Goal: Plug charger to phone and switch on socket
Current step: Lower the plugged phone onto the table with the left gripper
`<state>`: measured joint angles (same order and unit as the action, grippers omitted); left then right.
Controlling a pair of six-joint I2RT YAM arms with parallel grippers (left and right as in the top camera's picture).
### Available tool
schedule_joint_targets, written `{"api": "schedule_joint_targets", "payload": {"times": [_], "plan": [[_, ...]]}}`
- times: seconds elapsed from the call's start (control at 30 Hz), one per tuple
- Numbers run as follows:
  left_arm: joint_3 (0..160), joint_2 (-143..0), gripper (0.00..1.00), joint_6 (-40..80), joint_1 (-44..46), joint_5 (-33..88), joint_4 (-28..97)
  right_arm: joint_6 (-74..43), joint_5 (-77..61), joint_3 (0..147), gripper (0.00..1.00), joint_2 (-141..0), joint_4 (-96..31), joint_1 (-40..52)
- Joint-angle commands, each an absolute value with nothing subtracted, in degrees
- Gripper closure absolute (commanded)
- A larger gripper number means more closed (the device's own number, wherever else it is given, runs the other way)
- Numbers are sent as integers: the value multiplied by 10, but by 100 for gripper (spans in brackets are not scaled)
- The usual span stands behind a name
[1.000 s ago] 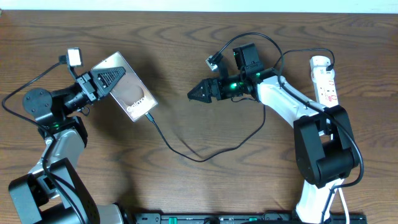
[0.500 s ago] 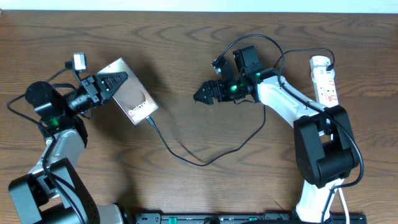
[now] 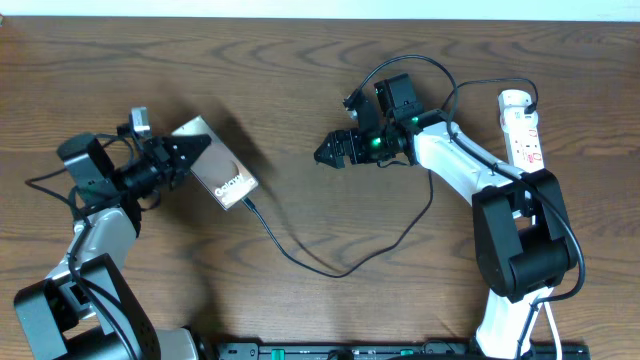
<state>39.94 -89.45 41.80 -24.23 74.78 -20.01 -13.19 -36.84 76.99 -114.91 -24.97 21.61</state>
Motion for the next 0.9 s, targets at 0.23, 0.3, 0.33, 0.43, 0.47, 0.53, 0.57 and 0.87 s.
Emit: {"api": "schedule_joint_targets", "payload": {"times": [0.23, 0.3, 0.33, 0.43, 0.47, 0.53, 0.57, 0.87], "plan": [[405, -887, 93, 330, -220, 607, -69, -132, -295, 827, 1, -1147, -329, 215], [405, -887, 93, 330, -216, 568, -44, -132, -270, 840, 2, -1147, -352, 216], [405, -887, 93, 330, -214, 548, -29, -132, -255, 847, 2, -1147, -363, 218], [405, -887, 93, 326, -207, 483, 24, -132, -225, 864, 2, -1147, -389, 224], [405, -887, 93, 326, -205, 466, 38, -132, -220, 868, 2, -1147, -395, 226], [405, -887, 93, 325, -200, 429, 65, -132, -215, 874, 2, -1147, -400, 229], [405, -887, 93, 322, -197, 413, 76, -132, -212, 876, 3, -1147, -401, 230], [394, -888, 93, 318, -188, 367, 102, -132, -209, 878, 2, -1147, -401, 237]]}}
